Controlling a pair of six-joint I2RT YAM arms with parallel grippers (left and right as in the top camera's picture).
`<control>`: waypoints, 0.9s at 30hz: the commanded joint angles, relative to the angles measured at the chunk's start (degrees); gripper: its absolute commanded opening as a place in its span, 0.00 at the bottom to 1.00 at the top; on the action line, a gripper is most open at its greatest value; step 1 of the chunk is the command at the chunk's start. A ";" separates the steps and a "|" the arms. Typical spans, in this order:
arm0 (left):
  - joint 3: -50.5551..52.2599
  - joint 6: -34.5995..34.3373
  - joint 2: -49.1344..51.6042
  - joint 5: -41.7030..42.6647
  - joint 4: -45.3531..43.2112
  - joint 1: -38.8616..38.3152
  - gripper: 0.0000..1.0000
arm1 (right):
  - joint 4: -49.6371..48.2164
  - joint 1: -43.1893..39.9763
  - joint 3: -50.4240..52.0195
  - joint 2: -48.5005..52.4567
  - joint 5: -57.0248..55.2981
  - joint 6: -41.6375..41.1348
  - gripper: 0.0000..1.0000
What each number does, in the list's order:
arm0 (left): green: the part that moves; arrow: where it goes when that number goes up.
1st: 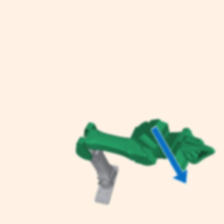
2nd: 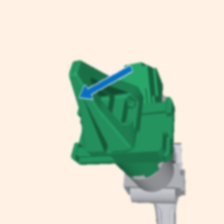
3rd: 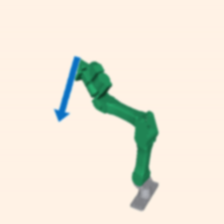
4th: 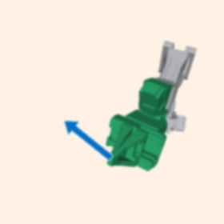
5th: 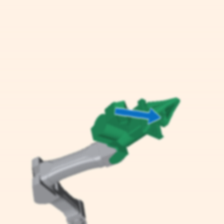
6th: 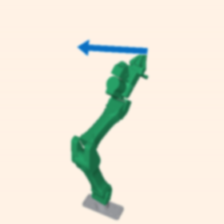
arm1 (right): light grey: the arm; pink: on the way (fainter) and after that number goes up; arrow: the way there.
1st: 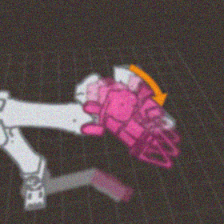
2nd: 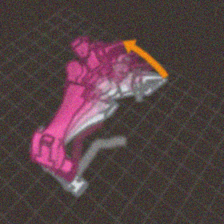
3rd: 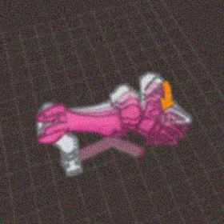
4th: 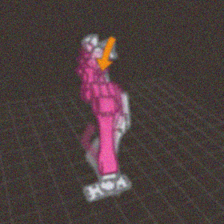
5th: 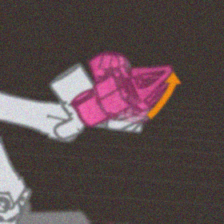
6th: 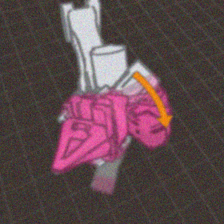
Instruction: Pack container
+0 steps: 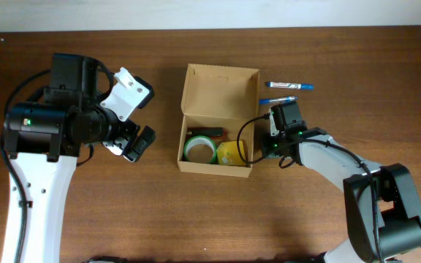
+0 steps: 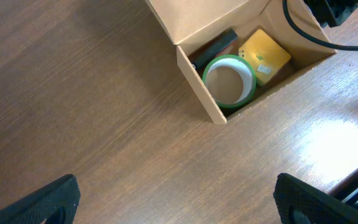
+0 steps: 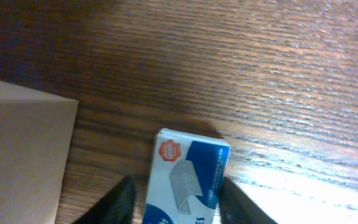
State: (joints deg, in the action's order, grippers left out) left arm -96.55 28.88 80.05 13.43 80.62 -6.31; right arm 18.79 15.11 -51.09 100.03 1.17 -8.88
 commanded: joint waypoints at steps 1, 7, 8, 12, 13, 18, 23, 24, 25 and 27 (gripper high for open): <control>-0.83 0.74 -0.26 0.22 0.00 0.09 1.00 | -0.02 0.42 0.55 1.07 -1.07 -0.20 0.39; -0.83 0.74 -0.26 0.22 0.00 0.09 1.00 | 0.20 0.42 0.52 1.07 -1.03 -0.22 0.38; -0.83 0.74 -0.26 0.22 0.00 0.09 0.99 | 0.26 0.42 0.52 1.07 -1.03 -0.24 0.38; -0.83 0.74 -0.26 0.22 0.00 0.09 1.00 | 0.87 0.42 0.39 1.05 -0.55 -1.27 0.37; -0.83 0.74 -0.26 0.22 0.00 0.09 0.99 | 1.49 0.39 0.07 1.05 -0.28 -1.31 0.37; -0.83 0.74 -0.26 0.22 0.00 0.09 1.00 | 6.93 0.39 -3.10 0.61 -0.15 -1.27 0.36; -0.83 0.74 -0.26 0.22 -0.02 0.09 1.00 | 12.81 0.39 -7.21 -1.77 -0.22 -1.22 0.36; -0.83 0.74 -0.26 0.22 0.00 0.09 1.00 | 13.53 0.39 -7.89 -2.45 -0.20 -1.01 0.36; -0.83 0.74 -0.26 0.22 0.00 0.09 1.00 | 14.03 0.39 -8.55 -3.15 -0.42 -0.79 0.36; -0.83 0.74 -0.26 0.22 -0.02 0.09 1.00 | 13.97 0.39 -9.05 -3.87 -0.42 0.96 0.44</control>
State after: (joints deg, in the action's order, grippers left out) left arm -96.55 28.88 80.05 13.43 80.62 -6.31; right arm 32.60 15.11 -57.91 99.24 0.91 -9.28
